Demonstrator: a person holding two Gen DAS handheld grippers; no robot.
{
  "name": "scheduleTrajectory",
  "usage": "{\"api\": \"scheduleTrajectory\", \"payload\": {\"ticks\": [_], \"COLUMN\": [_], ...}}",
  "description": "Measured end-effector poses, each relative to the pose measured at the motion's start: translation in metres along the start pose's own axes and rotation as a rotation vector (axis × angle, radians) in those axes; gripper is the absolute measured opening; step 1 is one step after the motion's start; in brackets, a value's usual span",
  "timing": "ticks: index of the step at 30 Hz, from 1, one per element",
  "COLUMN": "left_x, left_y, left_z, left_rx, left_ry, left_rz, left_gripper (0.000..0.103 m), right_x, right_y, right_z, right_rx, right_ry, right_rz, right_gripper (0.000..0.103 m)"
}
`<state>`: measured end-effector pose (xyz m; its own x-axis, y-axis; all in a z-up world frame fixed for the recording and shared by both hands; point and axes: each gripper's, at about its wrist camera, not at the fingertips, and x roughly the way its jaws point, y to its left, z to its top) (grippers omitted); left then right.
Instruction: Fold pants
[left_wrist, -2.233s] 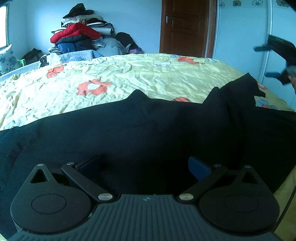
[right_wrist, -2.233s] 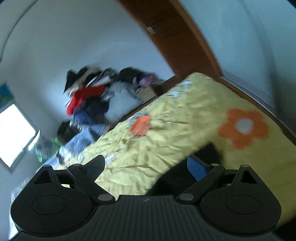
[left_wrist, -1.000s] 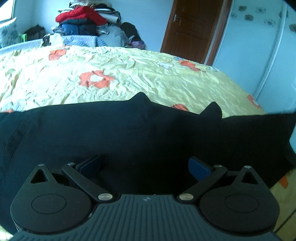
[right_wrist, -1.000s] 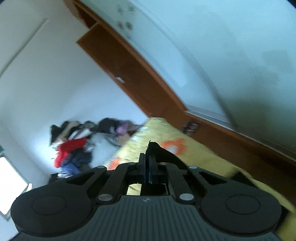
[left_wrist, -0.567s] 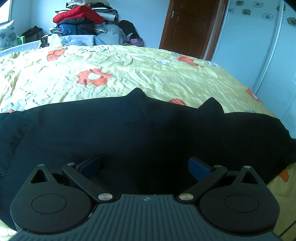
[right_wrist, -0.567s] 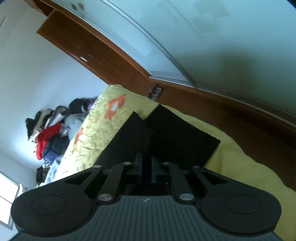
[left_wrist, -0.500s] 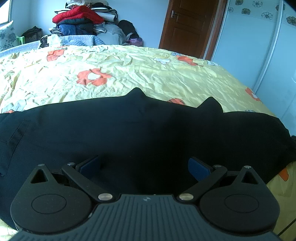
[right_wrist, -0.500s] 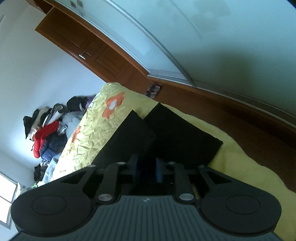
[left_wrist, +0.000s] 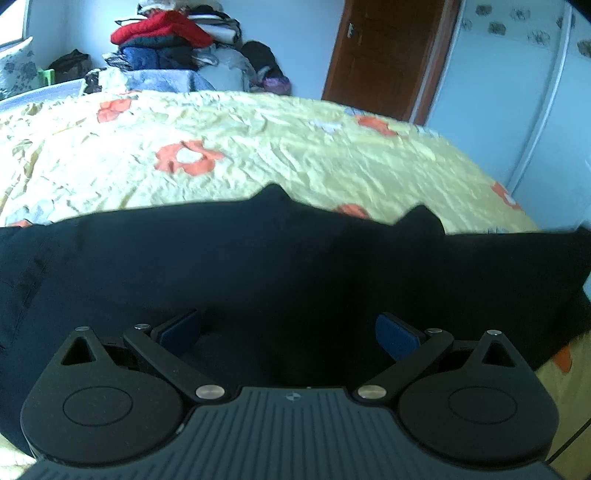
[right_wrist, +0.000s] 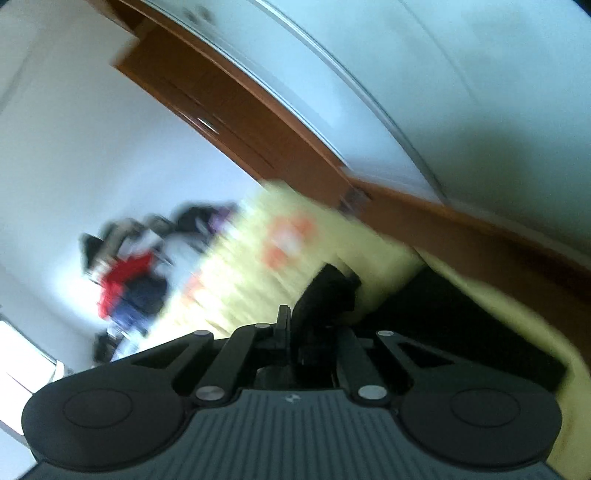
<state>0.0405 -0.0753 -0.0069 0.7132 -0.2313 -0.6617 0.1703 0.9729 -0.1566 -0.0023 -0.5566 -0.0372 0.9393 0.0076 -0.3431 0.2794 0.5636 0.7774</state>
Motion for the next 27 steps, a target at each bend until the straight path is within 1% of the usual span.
{"api": "scheduleTrajectory", "payload": {"ticks": [1, 2, 3, 4, 6, 7, 8, 9, 10, 12, 15, 17, 19, 20, 21, 22, 23, 24, 25, 26, 27], "left_x": [-0.002, -0.002, -0.001, 0.001, 0.006, 0.007, 0.008, 0.007, 0.007, 0.005, 0.006, 0.007, 0.007, 0.006, 0.005, 0.004, 0.003, 0.002, 0.002, 0.004, 0.005], "left_y": [0.002, 0.003, 0.004, 0.006, 0.012, 0.013, 0.014, 0.013, 0.011, 0.008, 0.008, 0.007, 0.005, 0.004, 0.004, 0.003, 0.004, 0.004, 0.005, 0.006, 0.007], "left_z": [0.001, 0.002, 0.003, 0.003, 0.002, 0.001, 0.001, 0.0, 0.0, 0.0, -0.002, -0.003, -0.003, -0.003, -0.002, -0.002, -0.001, 0.0, 0.0, 0.0, 0.0], "left_rx": [-0.003, -0.003, -0.004, -0.01, -0.04, -0.049, -0.046, -0.034, -0.019, 0.005, 0.004, -0.005, -0.007, -0.009, -0.01, -0.011, -0.011, -0.011, -0.011, -0.013, -0.016], "left_ry": [-0.01, -0.014, -0.011, -0.004, 0.017, 0.024, 0.028, 0.027, 0.025, 0.022, 0.028, 0.025, 0.02, 0.016, 0.013, 0.01, 0.003, -0.002, -0.005, -0.001, 0.007], "left_rz": [0.006, 0.013, 0.019, 0.025, 0.026, 0.021, 0.021, 0.026, 0.03, 0.034, 0.038, 0.044, 0.051, 0.051, 0.05, 0.049, 0.052, 0.057, 0.062, 0.067, 0.067], "left_gripper": [0.101, 0.102, 0.102, 0.101, 0.101, 0.101, 0.101, 0.101, 0.101, 0.101, 0.101, 0.101, 0.101, 0.101, 0.101, 0.101, 0.101, 0.101, 0.101, 0.102, 0.101], "right_x": [-0.013, -0.028, -0.042, -0.054, -0.059, -0.055, -0.051, -0.047, -0.046, -0.047, -0.047, -0.039, -0.029, -0.027, -0.031, -0.037, -0.043, -0.047, -0.05, -0.049, -0.045], "right_y": [0.015, 0.032, 0.044, 0.048, 0.036, 0.021, 0.006, -0.014, -0.028, -0.045, -0.049, -0.043, -0.02, -0.004, 0.01, 0.03, 0.043, 0.052, 0.054, 0.048, 0.035], "right_z": [0.009, 0.016, 0.02, 0.022, 0.019, 0.012, 0.005, -0.004, -0.011, -0.023, -0.026, -0.014, 0.002, 0.01, 0.018, 0.025, 0.029, 0.031, 0.031, 0.03, 0.026], "right_rx": [-0.036, -0.1, -0.156, -0.189, -0.185, -0.195, -0.188, -0.144, -0.101, -0.056, -0.033, -0.05, -0.075, -0.096, -0.125, -0.169, -0.208, -0.246, -0.276, -0.277, -0.272], "right_ry": [-0.058, -0.124, -0.17, -0.193, -0.147, -0.096, -0.047, 0.004, 0.035, 0.049, 0.049, 0.064, 0.05, 0.019, -0.027, -0.089, -0.135, -0.166, -0.182, -0.165, -0.13], "right_rz": [0.051, 0.077, 0.081, 0.069, -0.026, -0.123, -0.195, -0.243, -0.258, -0.288, -0.271, -0.251, -0.169, -0.118, -0.061, 0.012, 0.05, 0.059, 0.028, -0.027, -0.1], "right_gripper": [0.004, 0.003, 0.003, 0.003, 0.003, 0.003, 0.003, 0.004, 0.004, 0.004, 0.004, 0.004, 0.004, 0.004, 0.004, 0.004, 0.004, 0.004, 0.004, 0.004, 0.004]}}
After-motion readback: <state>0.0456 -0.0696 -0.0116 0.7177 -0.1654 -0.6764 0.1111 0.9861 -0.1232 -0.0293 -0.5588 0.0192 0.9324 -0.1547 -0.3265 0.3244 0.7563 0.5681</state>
